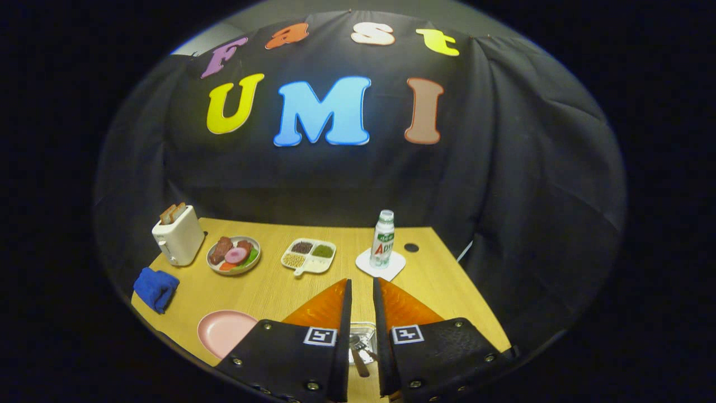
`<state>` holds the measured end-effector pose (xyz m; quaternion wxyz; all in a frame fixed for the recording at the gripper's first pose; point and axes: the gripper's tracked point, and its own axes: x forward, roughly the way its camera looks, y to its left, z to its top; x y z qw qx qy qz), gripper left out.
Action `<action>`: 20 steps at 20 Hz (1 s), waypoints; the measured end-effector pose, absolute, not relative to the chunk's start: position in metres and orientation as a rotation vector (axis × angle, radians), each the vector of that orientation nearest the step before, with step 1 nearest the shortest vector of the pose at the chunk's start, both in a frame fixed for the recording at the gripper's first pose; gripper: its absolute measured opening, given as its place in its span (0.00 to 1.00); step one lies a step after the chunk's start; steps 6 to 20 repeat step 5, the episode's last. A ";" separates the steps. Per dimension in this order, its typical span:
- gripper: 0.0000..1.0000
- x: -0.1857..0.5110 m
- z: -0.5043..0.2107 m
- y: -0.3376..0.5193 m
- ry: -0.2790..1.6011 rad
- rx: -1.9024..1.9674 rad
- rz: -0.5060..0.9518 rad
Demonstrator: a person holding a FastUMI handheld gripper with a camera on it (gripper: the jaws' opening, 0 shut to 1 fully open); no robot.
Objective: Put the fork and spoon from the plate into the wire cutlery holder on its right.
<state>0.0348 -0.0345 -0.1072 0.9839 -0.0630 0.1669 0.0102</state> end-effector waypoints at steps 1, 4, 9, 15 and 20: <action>0.21 0.037 -0.092 -0.031 0.287 -0.127 0.010; 0.21 0.043 -0.060 -0.024 0.188 -0.102 0.001; 0.21 0.041 -0.054 -0.024 0.169 -0.095 0.002; 0.21 0.041 -0.054 -0.024 0.169 -0.095 0.002; 0.21 0.041 -0.054 -0.024 0.169 -0.095 0.002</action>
